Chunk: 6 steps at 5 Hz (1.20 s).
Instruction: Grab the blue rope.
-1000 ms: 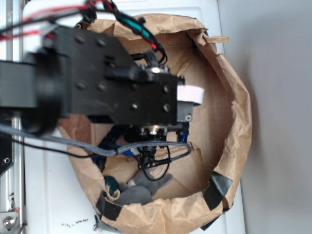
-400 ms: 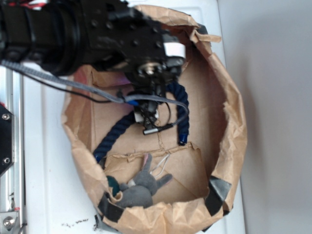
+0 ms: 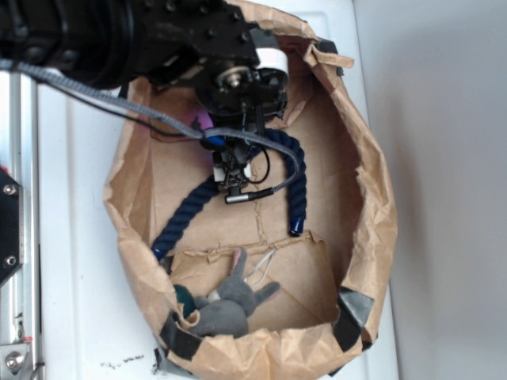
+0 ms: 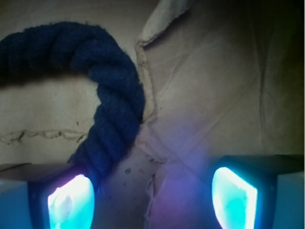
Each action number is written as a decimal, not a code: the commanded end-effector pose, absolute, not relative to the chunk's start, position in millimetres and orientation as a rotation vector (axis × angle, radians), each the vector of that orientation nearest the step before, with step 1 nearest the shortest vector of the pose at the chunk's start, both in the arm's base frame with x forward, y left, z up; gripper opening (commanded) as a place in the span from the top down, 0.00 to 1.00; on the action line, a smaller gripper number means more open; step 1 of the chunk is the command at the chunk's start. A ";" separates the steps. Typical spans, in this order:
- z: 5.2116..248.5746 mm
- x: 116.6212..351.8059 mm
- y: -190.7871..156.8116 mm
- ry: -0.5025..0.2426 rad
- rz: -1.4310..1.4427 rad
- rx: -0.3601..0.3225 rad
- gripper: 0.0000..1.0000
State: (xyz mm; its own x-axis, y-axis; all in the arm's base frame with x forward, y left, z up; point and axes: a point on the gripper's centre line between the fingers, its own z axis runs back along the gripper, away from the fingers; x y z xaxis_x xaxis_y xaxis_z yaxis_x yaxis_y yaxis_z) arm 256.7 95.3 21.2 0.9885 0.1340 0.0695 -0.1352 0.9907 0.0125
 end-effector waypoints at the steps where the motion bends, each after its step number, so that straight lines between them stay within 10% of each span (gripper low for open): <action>1: 4.6 270.5 108.1 -0.075 0.209 0.058 1.00; 2: 18.8 268.8 104.0 -0.065 0.206 0.035 1.00; 3: 41.6 273.5 104.4 -0.051 0.209 -0.044 0.00; 6: 87.0 277.2 95.1 -0.057 0.239 -0.119 0.00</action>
State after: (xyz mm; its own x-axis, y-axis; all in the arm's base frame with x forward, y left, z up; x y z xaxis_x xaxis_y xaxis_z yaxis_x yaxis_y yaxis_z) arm 268.3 84.2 64.2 0.9731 0.2265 -0.0429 -0.2303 0.9634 -0.1372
